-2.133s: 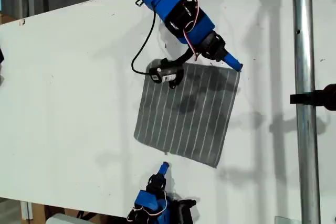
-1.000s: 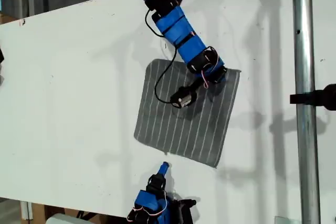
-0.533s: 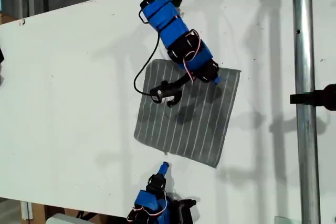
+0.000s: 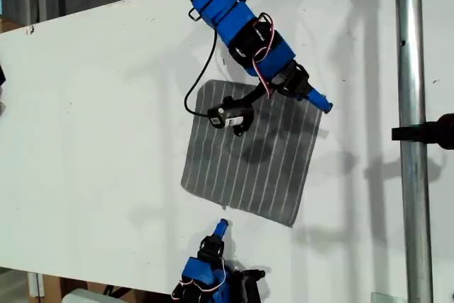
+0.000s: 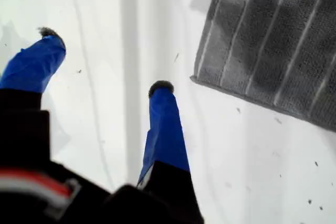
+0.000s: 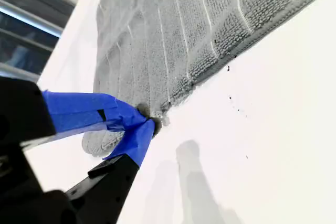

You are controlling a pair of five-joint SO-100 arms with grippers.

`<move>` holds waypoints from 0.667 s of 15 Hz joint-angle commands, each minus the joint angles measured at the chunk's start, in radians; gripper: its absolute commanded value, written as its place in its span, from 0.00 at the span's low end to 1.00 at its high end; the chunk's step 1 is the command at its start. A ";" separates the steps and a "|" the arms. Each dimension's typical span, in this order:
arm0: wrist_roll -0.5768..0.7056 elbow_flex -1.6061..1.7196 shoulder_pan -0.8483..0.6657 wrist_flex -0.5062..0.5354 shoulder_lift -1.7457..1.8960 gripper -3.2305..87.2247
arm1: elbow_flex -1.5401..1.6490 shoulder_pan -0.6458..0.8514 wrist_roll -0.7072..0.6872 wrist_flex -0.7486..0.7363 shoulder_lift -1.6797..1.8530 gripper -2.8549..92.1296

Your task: Grasp corners of a towel and fold twice.

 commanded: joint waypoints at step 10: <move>-0.012 0.002 -0.003 -0.015 0.003 0.01 | -0.106 0.034 0.095 0.043 -0.383 0.41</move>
